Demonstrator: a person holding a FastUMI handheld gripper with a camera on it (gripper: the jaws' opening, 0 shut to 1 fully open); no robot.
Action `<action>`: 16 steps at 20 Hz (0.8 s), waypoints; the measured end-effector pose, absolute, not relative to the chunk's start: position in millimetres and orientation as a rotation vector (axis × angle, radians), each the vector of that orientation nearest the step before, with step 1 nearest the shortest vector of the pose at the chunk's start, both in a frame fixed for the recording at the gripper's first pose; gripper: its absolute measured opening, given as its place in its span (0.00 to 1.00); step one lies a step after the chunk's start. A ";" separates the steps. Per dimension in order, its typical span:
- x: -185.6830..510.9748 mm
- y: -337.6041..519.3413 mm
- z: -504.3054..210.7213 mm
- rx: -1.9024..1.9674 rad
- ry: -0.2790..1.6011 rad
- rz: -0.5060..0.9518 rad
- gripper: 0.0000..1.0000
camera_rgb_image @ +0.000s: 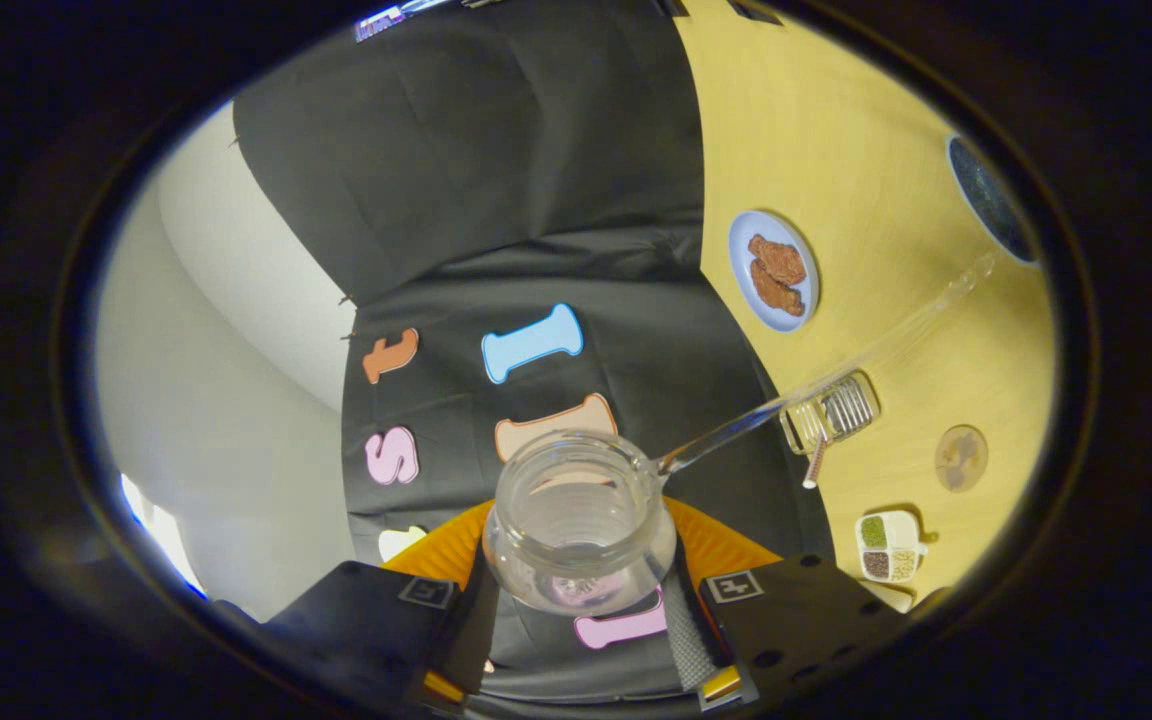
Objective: Take the bottle from table, then pour the juice into the cup, finally place the bottle on the coaster
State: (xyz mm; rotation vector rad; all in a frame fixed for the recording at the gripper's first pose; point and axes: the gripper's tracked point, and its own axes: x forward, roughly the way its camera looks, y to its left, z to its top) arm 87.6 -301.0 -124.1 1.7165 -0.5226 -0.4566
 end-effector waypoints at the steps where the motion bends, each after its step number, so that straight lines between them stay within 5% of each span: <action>1: 87.4 -301.8 -123.8 1.717 -0.526 -0.458 0.75; 16: 84.6 -309.8 -118.9 1.753 -0.583 -0.460 0.75</action>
